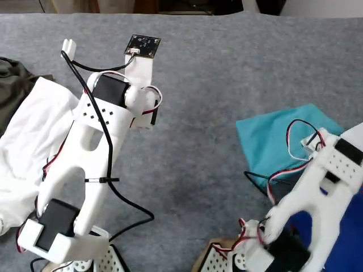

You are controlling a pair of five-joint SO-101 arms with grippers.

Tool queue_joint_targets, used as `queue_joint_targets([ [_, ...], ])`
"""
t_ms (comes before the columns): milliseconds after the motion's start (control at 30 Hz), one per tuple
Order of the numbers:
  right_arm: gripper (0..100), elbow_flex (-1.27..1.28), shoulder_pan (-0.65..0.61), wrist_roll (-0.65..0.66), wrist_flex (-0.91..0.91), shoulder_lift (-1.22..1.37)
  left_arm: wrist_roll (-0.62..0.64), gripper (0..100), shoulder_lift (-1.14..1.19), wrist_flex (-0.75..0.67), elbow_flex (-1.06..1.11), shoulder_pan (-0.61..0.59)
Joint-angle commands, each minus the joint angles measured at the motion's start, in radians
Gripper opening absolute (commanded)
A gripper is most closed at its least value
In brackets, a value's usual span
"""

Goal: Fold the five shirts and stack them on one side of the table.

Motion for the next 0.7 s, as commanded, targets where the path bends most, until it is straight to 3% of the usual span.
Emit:
queue_joint_targets([
  [0, 0.5, -0.03, 0.025, 0.011, 0.052, -0.145, -0.008, 2, -0.05, -0.011, -0.006, -0.006],
  [367, 0.5, -0.05, 0.3, 0.146, 0.114, -0.311, -0.008, 2, -0.05, -0.014, -0.008, 0.0],
  [667, 0.5, -0.335, 0.341, 0.107, 0.114, -0.306, -0.008, 2, -0.05, -0.014, -0.009, 0.002],
])
